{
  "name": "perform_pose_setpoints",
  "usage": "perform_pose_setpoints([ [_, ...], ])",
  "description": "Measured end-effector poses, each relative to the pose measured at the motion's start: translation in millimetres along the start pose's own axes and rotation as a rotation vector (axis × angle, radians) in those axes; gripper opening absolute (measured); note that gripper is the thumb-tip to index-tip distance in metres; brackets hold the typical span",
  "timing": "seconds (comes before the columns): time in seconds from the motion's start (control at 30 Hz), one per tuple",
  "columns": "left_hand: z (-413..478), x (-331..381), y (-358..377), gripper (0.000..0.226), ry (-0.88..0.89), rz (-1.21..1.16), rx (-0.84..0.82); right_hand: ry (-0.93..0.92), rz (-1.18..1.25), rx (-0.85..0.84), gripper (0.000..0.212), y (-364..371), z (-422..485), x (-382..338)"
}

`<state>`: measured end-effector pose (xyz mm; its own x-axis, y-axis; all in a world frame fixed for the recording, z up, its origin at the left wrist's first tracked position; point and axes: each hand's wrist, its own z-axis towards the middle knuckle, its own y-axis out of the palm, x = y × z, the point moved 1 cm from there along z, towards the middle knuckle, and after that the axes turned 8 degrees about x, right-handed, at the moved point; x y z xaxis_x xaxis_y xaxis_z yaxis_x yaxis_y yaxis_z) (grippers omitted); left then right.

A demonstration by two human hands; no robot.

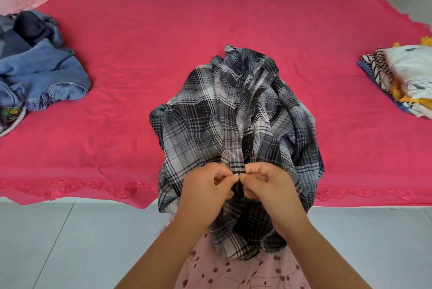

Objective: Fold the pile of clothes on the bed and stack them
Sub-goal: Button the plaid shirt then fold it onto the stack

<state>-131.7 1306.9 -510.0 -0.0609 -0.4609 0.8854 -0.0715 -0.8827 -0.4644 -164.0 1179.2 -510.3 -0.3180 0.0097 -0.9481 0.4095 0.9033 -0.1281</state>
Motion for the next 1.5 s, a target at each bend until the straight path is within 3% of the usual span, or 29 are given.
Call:
perform_pose_setpoints([
  [0.13,5,-1,-1,0.017,-0.182,-0.095,-0.059,-0.062,-0.161,0.012,0.02,3,1,5],
  [0.33,8,-4,1,0.019,-0.235,-0.061,-0.11,-0.195,-0.274,0.031,0.03,7,-5,3],
  [0.5,8,-8,-3,0.017,-0.399,-0.256,-0.145,-0.161,-0.193,-0.007,0.027,9,-4,4],
  [0.63,6,-4,-2,0.018,-0.238,-0.08,-0.045,-0.07,-0.068,0.025,0.019,10,-3,10],
  [0.83,-5,2,0,0.017,0.011,0.077,0.112,-0.087,-0.049,0.063,0.01,9,-5,9],
  [1.0,-9,-7,2,0.009,0.258,0.248,0.135,-0.047,-0.02,0.035,0.012,6,-4,8],
  [1.17,-9,-8,3,0.008,0.297,0.28,0.089,-0.031,0.036,0.031,0.02,8,-1,8],
  [1.27,-8,-5,2,0.012,0.164,0.171,0.056,-0.035,0.066,0.018,0.022,8,0,10],
  [1.43,-1,-7,-4,0.01,-0.501,-0.57,-0.199,0.142,0.175,-0.193,0.023,3,3,6],
  [1.5,-2,-12,-5,0.011,-0.67,-0.736,-0.276,0.212,0.12,-0.295,0.019,-1,6,3],
])
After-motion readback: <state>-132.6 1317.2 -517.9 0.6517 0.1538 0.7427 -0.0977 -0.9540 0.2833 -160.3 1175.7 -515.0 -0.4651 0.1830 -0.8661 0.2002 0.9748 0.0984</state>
